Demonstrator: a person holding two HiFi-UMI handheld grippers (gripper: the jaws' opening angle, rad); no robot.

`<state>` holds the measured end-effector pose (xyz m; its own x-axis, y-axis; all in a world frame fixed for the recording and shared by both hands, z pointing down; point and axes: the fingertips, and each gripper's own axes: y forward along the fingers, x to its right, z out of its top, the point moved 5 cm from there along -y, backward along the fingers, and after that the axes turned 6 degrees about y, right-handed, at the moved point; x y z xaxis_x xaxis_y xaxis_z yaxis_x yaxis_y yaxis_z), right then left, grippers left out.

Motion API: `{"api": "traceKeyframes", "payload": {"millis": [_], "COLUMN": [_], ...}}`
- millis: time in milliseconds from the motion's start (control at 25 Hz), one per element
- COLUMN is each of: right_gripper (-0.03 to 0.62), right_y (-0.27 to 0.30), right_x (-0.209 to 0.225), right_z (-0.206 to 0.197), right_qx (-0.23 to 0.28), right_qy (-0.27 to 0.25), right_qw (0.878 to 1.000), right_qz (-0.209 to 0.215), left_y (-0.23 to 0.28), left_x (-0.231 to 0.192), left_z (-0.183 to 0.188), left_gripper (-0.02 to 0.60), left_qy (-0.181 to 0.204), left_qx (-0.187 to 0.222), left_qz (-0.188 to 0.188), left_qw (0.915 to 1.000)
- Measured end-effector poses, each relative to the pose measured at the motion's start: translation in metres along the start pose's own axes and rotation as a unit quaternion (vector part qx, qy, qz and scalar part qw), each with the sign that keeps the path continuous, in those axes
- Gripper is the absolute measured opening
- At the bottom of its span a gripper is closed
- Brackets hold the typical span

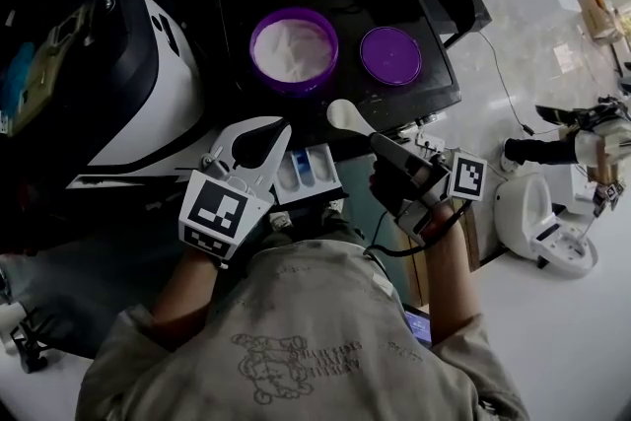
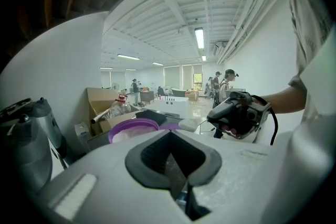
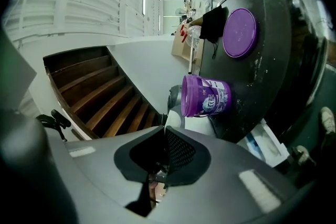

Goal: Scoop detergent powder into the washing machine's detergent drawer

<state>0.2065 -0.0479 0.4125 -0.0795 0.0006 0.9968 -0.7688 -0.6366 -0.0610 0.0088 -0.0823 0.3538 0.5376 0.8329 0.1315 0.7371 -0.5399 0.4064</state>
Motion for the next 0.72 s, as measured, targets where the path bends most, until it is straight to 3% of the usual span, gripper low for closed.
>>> {"api": "traceKeyframes", "payload": {"millis": [720], "right_gripper": [0.032], "right_y": [-0.012], "right_x": [0.071], "right_z": [-0.019], "right_qx": [-0.046], "right_qy": [0.012], "right_qw": [0.995], "right_qz": [-0.085], "left_y": [0.001], "left_x": [-0.005], "left_z": [-0.015], "left_gripper": [0.000], "left_qy": [-0.002], "left_qx": [-0.022], "left_qz": [-0.001], "left_qw": [0.9998]}}
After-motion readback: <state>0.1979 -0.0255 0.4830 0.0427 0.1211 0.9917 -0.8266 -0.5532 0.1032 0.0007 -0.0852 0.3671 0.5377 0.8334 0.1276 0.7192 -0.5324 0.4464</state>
